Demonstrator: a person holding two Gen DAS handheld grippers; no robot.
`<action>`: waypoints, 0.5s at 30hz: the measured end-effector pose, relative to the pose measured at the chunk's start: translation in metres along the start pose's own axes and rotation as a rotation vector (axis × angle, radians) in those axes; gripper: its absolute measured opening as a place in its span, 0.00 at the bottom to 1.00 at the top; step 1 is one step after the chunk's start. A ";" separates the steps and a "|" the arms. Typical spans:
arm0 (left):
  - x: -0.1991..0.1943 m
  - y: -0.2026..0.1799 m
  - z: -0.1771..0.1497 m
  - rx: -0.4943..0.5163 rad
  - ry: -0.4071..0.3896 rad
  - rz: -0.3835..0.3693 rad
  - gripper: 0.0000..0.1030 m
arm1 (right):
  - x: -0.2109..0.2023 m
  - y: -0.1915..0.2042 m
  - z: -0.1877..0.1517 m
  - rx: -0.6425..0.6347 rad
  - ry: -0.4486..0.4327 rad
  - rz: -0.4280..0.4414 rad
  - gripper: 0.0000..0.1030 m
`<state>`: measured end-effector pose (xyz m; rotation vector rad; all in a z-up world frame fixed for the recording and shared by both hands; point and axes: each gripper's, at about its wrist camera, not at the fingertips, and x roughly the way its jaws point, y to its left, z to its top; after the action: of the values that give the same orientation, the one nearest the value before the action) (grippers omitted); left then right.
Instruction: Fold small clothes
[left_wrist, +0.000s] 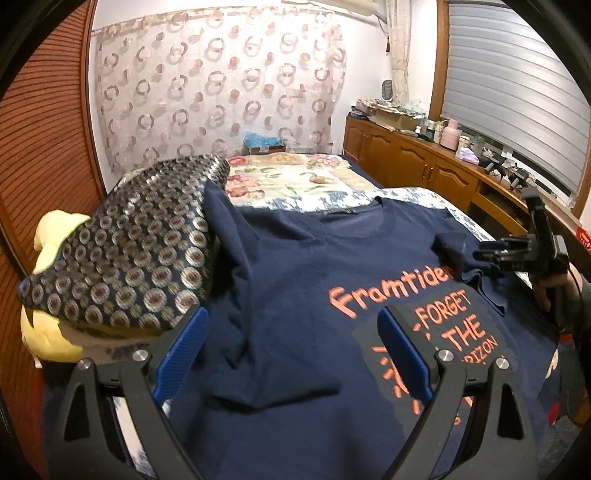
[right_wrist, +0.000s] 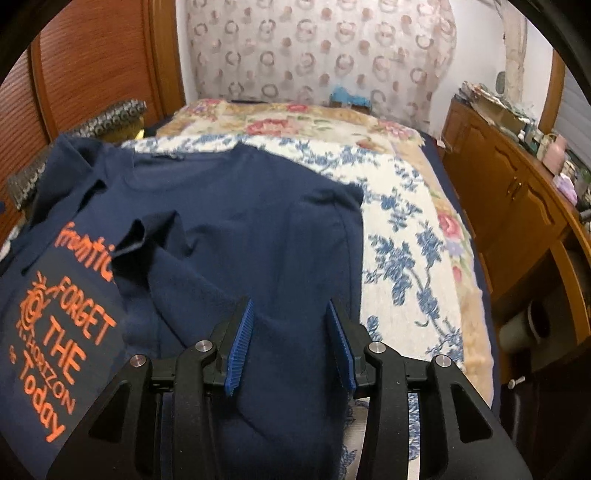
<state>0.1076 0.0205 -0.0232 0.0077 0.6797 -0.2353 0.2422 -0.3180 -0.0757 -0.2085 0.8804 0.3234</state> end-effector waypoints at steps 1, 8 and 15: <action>0.000 0.003 0.002 0.005 -0.002 0.004 0.88 | -0.002 0.001 -0.001 -0.003 -0.010 -0.002 0.44; 0.015 0.031 0.032 -0.011 0.014 0.000 0.62 | -0.001 0.000 -0.002 -0.001 -0.019 -0.009 0.46; 0.052 0.050 0.067 -0.043 0.049 0.012 0.51 | 0.000 0.002 -0.001 -0.005 -0.020 -0.015 0.47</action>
<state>0.1991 0.0529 -0.0068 -0.0237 0.7335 -0.2089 0.2407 -0.3169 -0.0761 -0.2159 0.8581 0.3134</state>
